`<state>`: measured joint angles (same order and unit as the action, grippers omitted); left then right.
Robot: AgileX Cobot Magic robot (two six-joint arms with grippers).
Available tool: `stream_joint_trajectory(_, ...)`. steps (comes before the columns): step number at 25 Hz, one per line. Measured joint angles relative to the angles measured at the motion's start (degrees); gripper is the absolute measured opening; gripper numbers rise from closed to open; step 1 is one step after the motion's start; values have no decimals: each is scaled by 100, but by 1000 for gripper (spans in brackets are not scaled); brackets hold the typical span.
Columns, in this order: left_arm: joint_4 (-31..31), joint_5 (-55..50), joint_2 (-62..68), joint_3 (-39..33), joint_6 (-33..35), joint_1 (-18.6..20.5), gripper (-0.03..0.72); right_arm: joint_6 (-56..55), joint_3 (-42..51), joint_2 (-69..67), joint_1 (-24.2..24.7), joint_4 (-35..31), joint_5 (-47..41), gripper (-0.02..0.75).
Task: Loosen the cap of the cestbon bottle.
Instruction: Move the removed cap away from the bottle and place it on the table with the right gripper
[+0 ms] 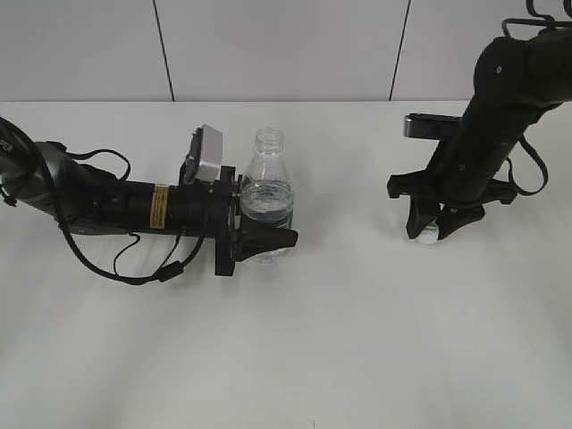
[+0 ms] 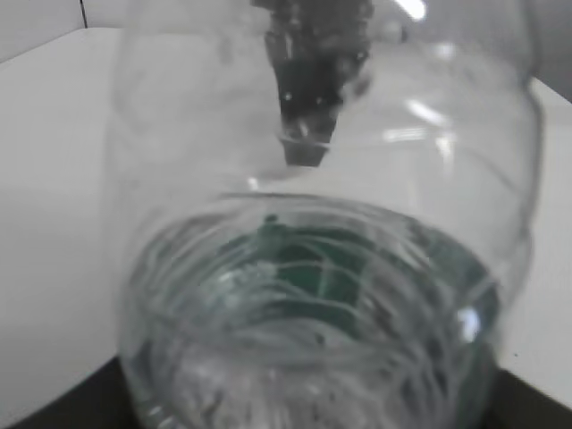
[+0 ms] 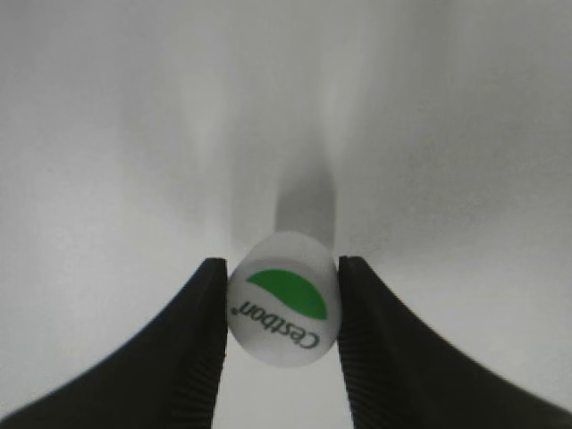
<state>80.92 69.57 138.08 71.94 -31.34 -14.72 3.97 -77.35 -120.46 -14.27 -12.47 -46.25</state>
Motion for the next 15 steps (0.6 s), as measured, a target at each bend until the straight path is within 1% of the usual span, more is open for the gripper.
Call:
stream_joint_trajectory(4, 0, 0, 0, 0, 0, 0, 407, -68, 7, 0, 0, 63, 207, 288)
stream_joint_trajectory(15, 0, 4, 0, 0, 0, 0, 407, -110, 35, -113, 0, 75, 275, 288)
